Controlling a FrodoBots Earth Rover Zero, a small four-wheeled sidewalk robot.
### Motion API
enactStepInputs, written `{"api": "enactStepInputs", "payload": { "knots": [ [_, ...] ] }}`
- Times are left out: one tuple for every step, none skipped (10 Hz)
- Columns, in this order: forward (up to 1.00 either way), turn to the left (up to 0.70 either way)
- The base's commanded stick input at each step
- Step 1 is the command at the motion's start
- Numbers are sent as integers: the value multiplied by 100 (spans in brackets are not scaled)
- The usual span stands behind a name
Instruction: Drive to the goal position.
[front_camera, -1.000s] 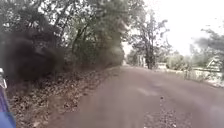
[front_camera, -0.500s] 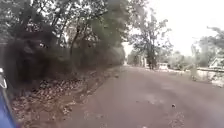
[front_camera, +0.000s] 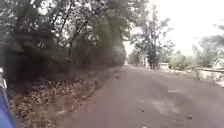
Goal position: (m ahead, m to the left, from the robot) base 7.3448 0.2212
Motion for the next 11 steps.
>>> {"api": "enactStepInputs", "payload": {
  "knots": [
    [70,-1],
    [70,-1],
    [70,-1],
    [70,-1],
    [70,-1],
    [70,-1],
    [70,-1],
    [70,-1],
    [70,-1],
    [70,-1],
    [70,-1]
  ]
}}
